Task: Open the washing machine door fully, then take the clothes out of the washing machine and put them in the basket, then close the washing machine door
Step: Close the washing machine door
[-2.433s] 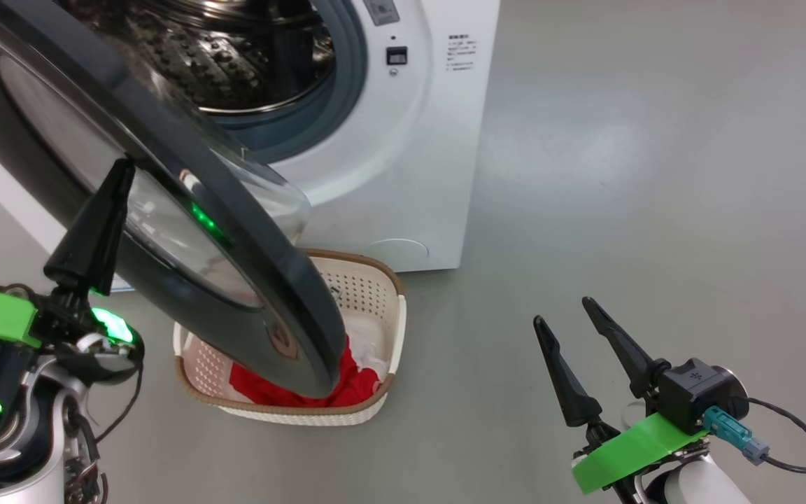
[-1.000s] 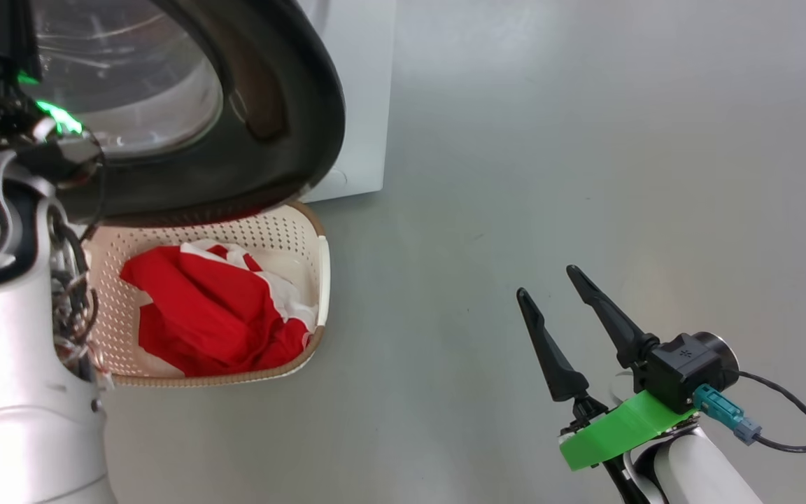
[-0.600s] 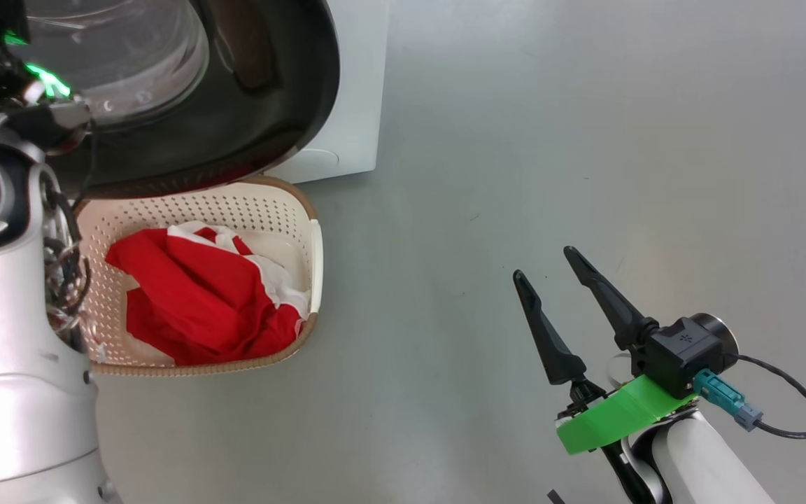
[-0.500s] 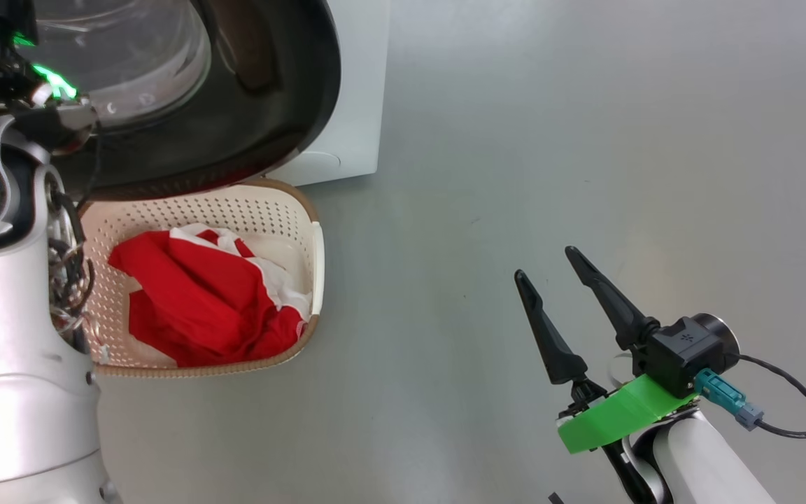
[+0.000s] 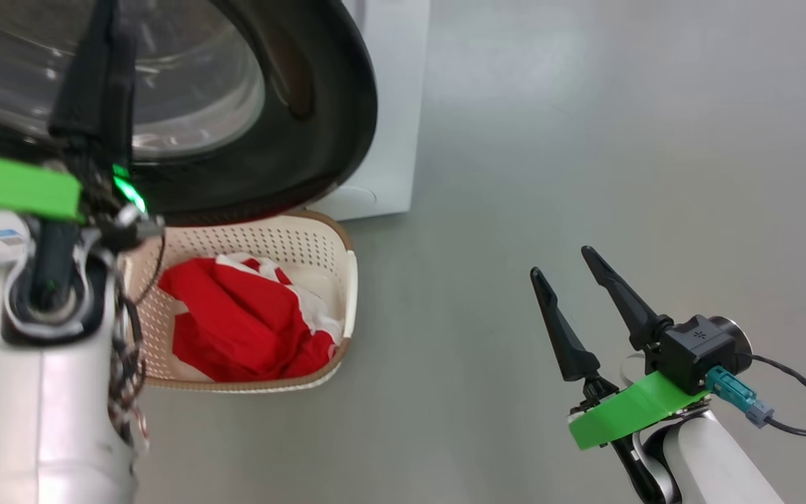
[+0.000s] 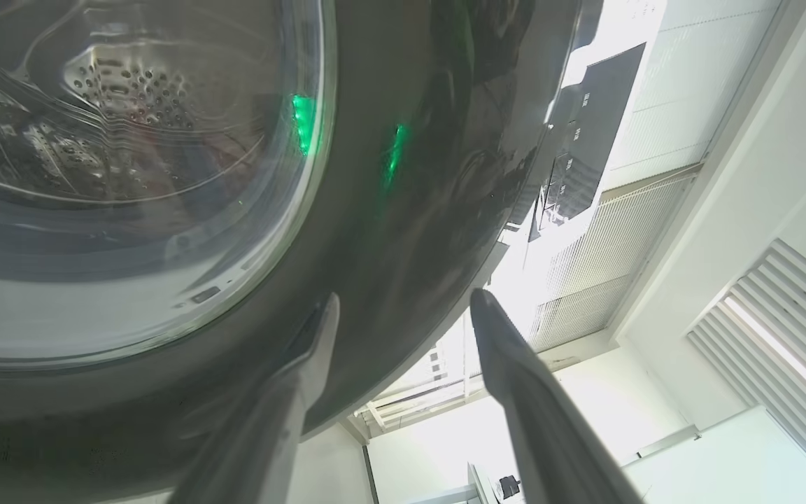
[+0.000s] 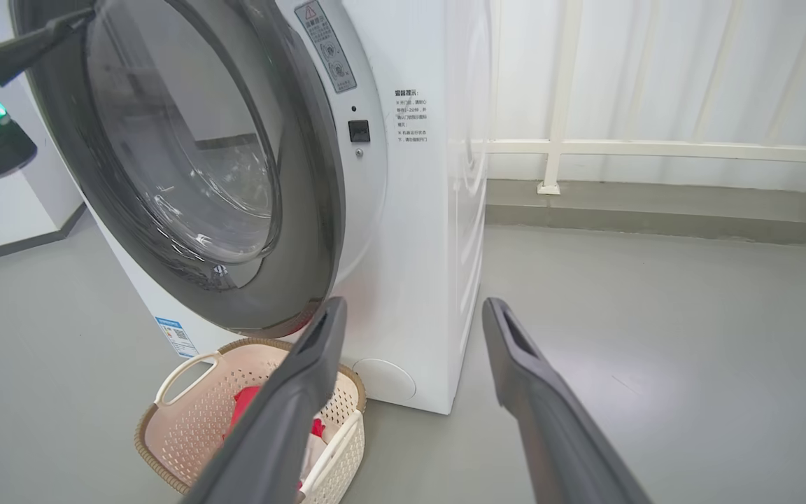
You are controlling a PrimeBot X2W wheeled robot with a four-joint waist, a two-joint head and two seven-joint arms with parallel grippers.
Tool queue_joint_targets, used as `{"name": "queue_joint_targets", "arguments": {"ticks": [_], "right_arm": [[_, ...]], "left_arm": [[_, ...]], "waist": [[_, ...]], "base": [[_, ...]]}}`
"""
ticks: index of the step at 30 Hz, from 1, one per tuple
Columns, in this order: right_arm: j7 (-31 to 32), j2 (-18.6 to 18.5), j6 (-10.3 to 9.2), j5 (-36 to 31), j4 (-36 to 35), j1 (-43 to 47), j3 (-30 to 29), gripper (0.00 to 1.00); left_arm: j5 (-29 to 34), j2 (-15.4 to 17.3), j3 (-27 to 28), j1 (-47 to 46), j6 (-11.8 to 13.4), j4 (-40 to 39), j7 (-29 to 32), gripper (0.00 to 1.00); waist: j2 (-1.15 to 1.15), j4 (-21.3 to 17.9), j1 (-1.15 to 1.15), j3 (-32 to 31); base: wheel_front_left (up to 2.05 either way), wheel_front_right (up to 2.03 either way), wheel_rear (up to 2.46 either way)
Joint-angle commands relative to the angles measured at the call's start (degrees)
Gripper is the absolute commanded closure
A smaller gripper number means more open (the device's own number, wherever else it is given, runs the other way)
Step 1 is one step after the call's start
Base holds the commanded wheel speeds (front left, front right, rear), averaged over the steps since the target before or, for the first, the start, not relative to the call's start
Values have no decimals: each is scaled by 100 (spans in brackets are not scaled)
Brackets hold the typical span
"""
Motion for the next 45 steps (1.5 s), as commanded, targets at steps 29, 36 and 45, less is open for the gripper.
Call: {"name": "queue_joint_targets", "arguments": {"ticks": [29, 36, 45], "right_arm": [[-36, 20, 28, -193, -310, 786, -853, 0], [-36, 20, 28, -182, -431, 1075, -919, 0], [-36, 20, 28, -184, -633, 1391, -1012, 0]], "left_arm": [[5492, 1158, -1252, 3052, 67, -1068, -2689, 0], [6304, 977, -1100, 3647, 318, -1270, -2692, 0], [6831, 643, -728, 4117, 367, -1436, -2693, 0]], "waist": [[0, 479, 0, -1254], [0, 468, 0, -1526], [0, 536, 0, -1671]], "base": [[0, 0, 0], [0, 0, 0], [0, 0, 0]]}}
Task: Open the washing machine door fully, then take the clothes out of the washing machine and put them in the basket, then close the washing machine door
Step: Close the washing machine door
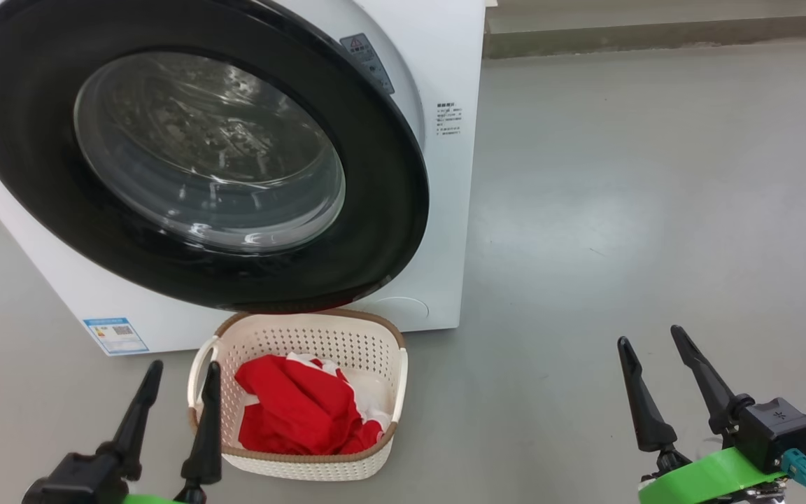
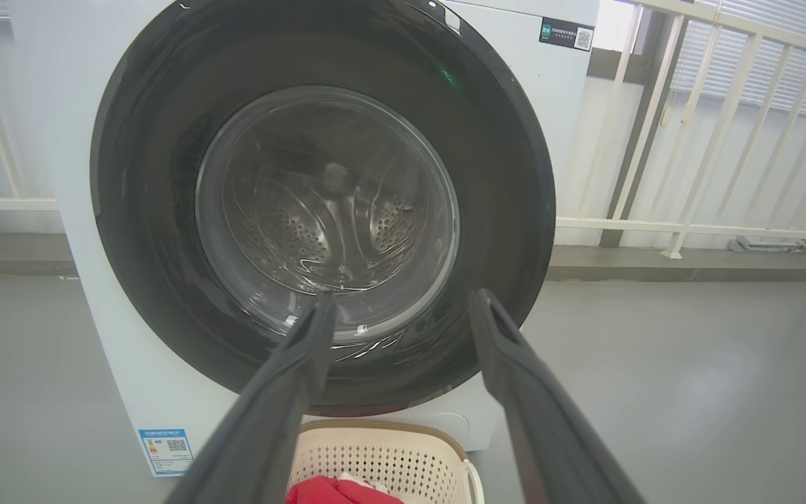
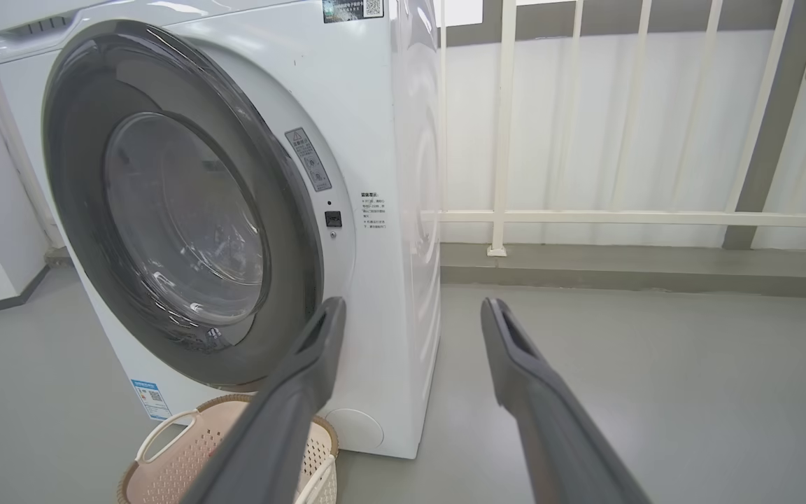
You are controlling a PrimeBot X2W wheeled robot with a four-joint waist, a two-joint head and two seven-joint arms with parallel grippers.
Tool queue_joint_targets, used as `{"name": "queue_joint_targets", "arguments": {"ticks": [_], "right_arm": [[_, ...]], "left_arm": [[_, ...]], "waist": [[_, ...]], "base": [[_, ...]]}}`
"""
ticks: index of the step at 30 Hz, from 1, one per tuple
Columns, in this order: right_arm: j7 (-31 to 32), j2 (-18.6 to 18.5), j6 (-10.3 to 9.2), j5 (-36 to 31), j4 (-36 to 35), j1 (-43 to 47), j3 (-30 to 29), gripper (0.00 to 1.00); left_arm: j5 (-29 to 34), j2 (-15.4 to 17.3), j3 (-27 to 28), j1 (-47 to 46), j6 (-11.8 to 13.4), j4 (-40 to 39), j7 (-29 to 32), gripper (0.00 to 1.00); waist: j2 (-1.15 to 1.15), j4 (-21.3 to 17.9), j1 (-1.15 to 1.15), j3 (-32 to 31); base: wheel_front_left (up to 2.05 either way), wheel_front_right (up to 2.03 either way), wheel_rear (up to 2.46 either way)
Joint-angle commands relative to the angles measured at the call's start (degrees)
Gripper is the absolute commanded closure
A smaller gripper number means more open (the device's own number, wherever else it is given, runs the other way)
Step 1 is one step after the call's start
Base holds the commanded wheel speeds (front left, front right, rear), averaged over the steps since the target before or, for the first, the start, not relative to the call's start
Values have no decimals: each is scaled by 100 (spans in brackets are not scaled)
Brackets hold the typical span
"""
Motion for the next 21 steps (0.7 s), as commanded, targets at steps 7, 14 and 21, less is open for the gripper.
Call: {"name": "queue_joint_targets", "arguments": {"ticks": [7, 14, 21], "right_arm": [[-36, -16, 28, -237, -288, 145, 125, 0], [-36, -16, 28, -212, -296, 175, 194, 0], [-36, -16, 28, -172, -270, 130, 204, 0]], "left_arm": [[318, -30, 448, 121, -113, 28, -68, 0], [411, -161, 572, 118, -234, 101, -68, 0], [524, -245, 654, 70, -319, 133, -69, 0]], "waist": [[0, 57, 0, -87], [0, 62, 0, -72], [0, 91, 0, -45]], "base": [[0, 0, 0], [0, 0, 0], [0, 0, 0]]}}
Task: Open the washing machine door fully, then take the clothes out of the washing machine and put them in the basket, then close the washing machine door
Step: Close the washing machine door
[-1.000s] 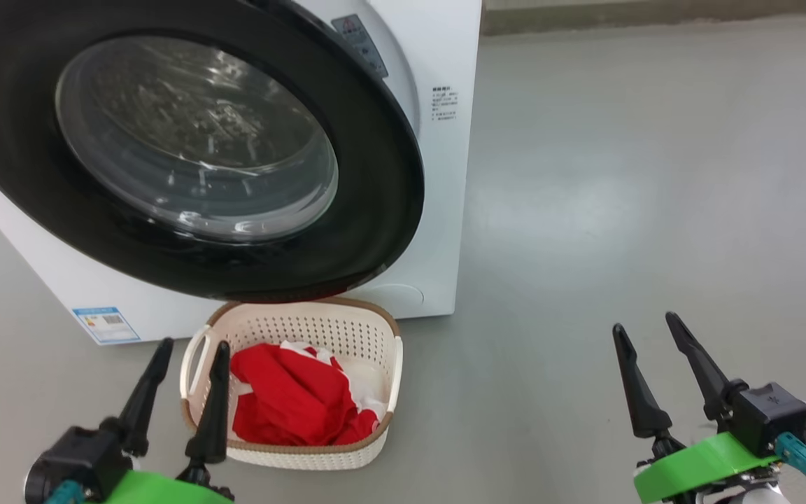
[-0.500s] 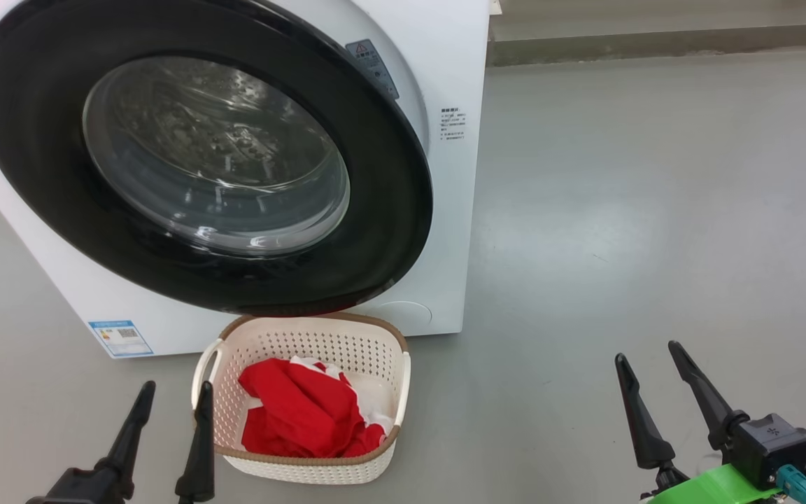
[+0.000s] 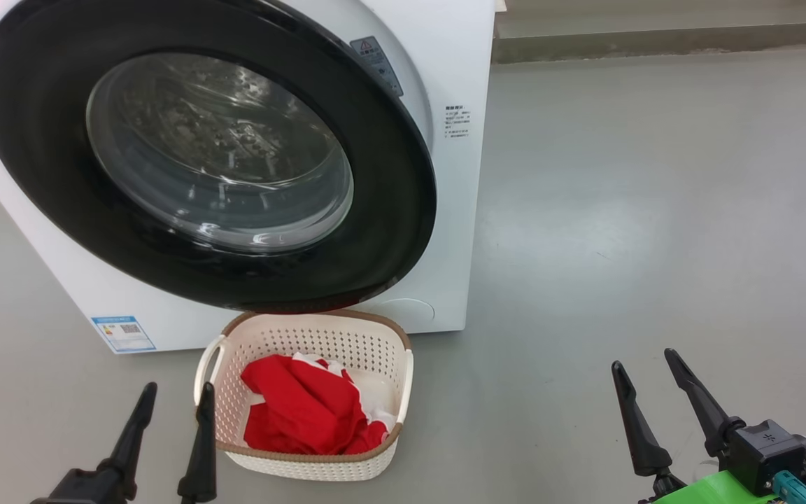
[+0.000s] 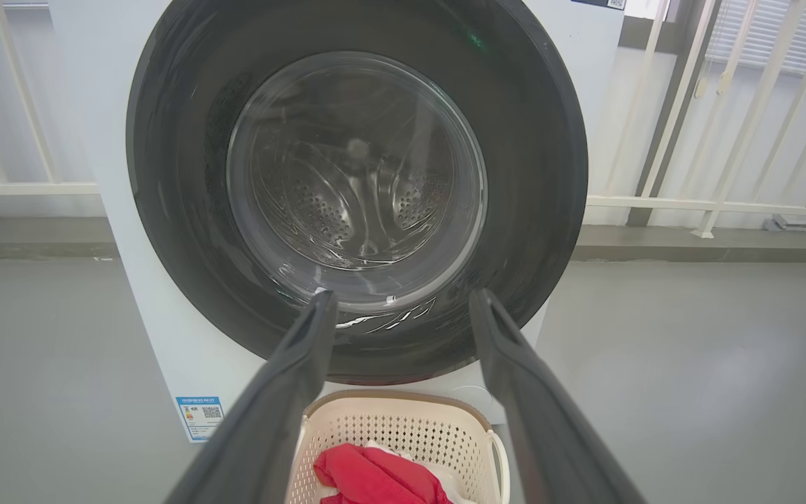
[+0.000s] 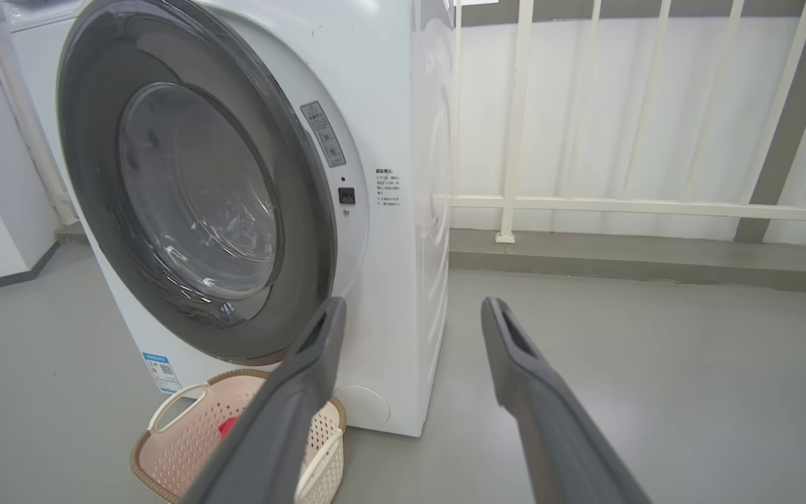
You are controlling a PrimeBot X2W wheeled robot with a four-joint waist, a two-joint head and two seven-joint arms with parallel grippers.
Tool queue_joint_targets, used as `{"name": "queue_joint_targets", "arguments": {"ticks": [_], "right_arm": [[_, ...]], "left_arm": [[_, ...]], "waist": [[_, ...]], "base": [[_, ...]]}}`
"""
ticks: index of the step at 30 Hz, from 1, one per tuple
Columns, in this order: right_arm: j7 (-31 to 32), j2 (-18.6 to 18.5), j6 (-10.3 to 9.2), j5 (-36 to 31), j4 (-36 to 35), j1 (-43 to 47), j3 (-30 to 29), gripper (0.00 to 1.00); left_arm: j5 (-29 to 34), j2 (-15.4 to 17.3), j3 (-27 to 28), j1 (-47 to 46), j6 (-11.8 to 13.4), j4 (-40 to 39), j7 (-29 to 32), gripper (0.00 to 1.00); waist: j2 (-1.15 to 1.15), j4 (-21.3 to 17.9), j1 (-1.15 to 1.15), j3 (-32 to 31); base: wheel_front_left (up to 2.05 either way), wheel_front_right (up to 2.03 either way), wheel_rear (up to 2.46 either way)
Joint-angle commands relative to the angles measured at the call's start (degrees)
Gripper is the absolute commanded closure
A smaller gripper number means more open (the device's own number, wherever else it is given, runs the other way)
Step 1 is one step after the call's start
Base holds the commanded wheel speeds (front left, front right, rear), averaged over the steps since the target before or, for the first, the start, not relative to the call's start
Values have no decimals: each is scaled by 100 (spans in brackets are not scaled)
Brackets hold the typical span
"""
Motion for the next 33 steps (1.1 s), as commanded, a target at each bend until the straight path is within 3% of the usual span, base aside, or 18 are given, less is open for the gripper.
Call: {"name": "queue_joint_targets", "arguments": {"ticks": [1, 5, 6, 8, 9, 24, 33], "right_arm": [[-36, -47, 28, 29, -127, -200, 160, 0], [-36, -47, 28, -10, -43, -271, 165, 0], [-36, -47, 28, -5, -6, -302, 179, 10], [-36, -47, 28, -14, 102, -386, 268, 91], [-36, -47, 28, -15, 182, -433, 299, 100], [-36, -47, 28, 195, 1074, -1895, 869, 100], [-36, -47, 28, 424, 2271, -3437, 1472, 100]], "left_arm": [[101, 13, 223, -166, -66, -108, -69, 0], [156, -28, 219, -161, -100, -61, -69, 0], [164, -40, 215, -159, -107, -57, -69, 0], [175, -63, 197, -166, -124, -48, -69, 0], [176, -75, 176, -177, -135, -36, -69, 0], [145, -175, 37, -343, -225, -34, -69, 0], [89, -219, -30, -620, -257, -88, -69, 0]], "waist": [[0, 13, 0, 11], [0, 50, 0, 27], [0, 63, 0, 33], [0, 107, 0, 53], [0, 143, 0, 68], [0, 679, 0, 466], [0, 1042, 0, 1021]], "base": [[0, 0, 0], [0, 0, 0], [0, 0, 0], [0, 0, 0], [0, 0, 0], [0, 0, 0], [0, 0, 0]]}}
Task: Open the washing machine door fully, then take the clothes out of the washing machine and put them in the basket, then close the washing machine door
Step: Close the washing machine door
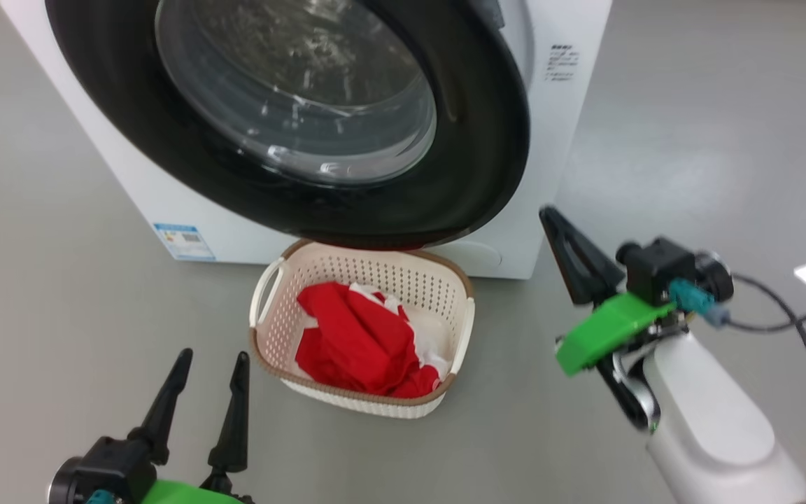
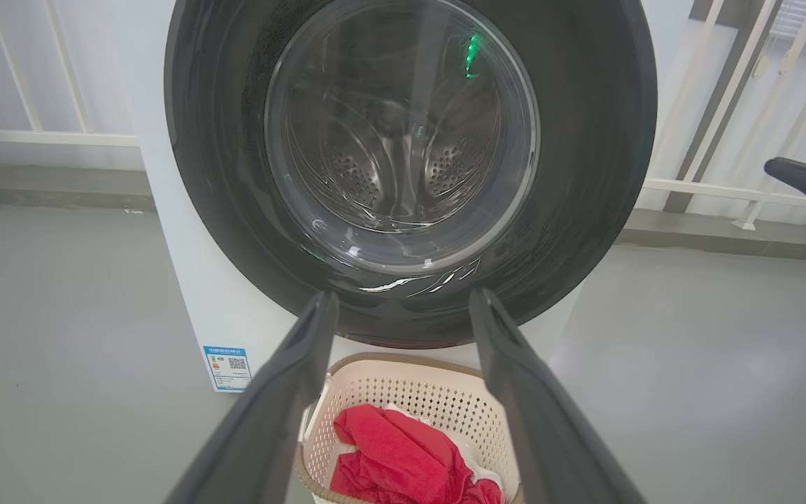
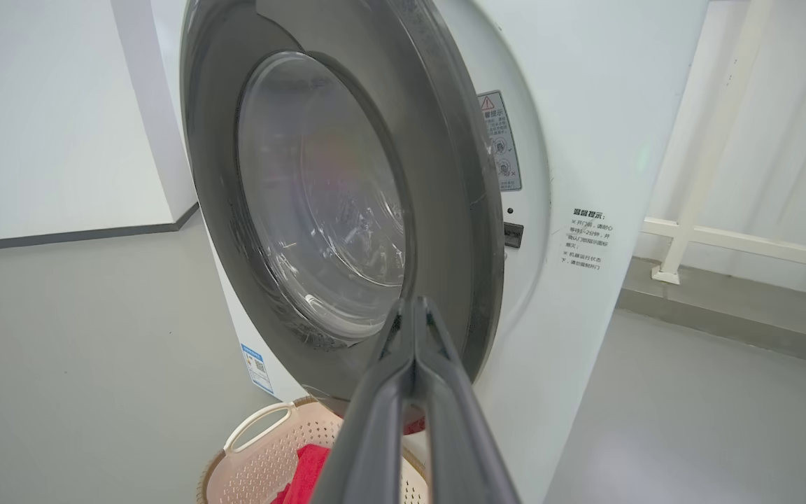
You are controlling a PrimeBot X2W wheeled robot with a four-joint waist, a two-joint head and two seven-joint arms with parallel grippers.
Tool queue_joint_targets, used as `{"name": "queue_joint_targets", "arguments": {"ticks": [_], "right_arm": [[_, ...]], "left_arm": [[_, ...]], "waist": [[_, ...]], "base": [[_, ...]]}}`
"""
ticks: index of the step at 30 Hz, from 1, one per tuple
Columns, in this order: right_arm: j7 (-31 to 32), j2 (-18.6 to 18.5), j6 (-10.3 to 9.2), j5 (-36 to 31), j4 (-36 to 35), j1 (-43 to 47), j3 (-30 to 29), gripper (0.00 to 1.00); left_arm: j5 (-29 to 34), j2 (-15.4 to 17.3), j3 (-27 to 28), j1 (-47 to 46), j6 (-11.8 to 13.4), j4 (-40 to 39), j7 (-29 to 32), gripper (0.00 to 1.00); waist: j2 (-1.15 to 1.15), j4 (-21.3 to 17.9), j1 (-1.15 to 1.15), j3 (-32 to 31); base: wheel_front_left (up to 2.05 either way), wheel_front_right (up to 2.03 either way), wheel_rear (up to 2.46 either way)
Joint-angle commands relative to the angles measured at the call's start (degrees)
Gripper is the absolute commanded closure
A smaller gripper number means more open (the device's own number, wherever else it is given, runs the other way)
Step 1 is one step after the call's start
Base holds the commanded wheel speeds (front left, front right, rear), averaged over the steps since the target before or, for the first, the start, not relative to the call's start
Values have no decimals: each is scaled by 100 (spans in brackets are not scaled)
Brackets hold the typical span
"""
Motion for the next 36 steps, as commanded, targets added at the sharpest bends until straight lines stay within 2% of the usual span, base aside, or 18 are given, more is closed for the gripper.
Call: {"name": "queue_joint_targets", "arguments": {"ticks": [1, 11, 19, 27, 36], "right_arm": [[-36, 41, 26, 62, -45, -325, 159, 100], [-36, -7, 26, 119, 673, -1553, 246, 100], [-36, -156, 26, 107, 1072, -2206, 287, 100], [-36, -296, 26, 60, 1473, -2778, -79, 100], [-36, -390, 26, -369, 1936, -3668, -649, 100]], "left_arm": [[-28, 42, 156, -229, -49, -163, -69, 0], [-90, 18, 2, -563, -65, -170, -69, 0], [-186, 12, -164, -762, -70, -138, -69, 0], [-320, 10, -318, -900, -72, -124, -69, 0], [-527, 10, -484, -1050, -73, -60, -69, 0]], "waist": [[0, 212, 0, 277], [0, 535, 0, 873], [0, 702, 0, 1157], [0, 813, 0, 1317], [0, 937, 0, 1682]], "base": [[0, 0, 0], [0, 0, 0], [0, 0, 0], [0, 0, 0], [0, 0, 0]]}}
